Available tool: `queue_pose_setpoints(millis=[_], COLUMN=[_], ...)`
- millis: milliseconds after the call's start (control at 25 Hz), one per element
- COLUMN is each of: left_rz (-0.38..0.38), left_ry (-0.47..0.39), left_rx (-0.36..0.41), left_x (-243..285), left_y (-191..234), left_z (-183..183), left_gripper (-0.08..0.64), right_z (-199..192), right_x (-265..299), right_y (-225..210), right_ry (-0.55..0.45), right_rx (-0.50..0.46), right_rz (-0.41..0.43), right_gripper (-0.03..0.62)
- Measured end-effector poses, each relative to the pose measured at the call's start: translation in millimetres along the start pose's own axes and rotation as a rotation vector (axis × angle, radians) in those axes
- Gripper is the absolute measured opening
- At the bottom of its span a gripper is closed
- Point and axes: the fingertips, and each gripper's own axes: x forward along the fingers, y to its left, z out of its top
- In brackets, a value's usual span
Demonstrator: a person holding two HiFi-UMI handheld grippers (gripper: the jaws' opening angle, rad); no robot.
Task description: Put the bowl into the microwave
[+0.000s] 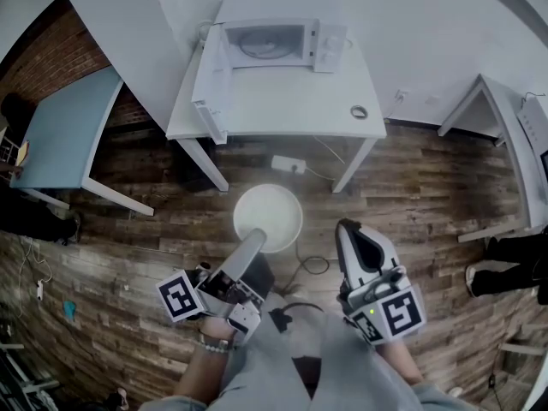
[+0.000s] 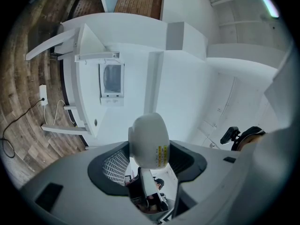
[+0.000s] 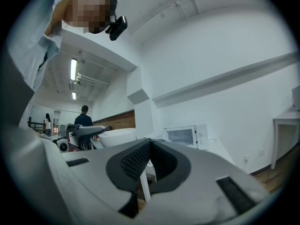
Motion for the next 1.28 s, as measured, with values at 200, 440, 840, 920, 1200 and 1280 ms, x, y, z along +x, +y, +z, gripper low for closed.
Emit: queue_pose_setpoints(millis=[200,440,840,920,1200,1280], left_rz=[-0.016,-0.020,-0.023,-0.026,-0.021,-0.021], left_ry=[-0.011,-0.007,0.009,0.012,0.031,0.036], left_rx=[0.008,0.011,0.009,0.005,-0.004,-0.009], left_x=[6.6,16.7,47.3,56.8,94.6,105.8], left_y=[-0.3,1.4,17.4,21.0,35.9,39.7], left_z=[-11.9,-19.4,5.7,14.6,54.7,67.2], left_gripper=[0.244,0.244,0.244,0.244,0.244,0.244], right_z=[-3.2,-3.8,-9.2,-8.8,-2.3,-0.9], right_x=[-15.4,-19.5,8.0,18.9,72.2,88.2], right_y=[-10.1,-20.8,-41.2,-48.3,-71.8,-78.0], right_ry=[-0.003,-0.005,0.015,0.020,0.029,0.032], right_rx=[-0.010,-0.010,-0.023,-0.031,-0.038,-0.039], right_rz=[-0.005,-0.008,-0.021,-0.026,-0.030,-0.032], right_gripper=[0.003,0.003,0.003,0.003,0.003,0.003])
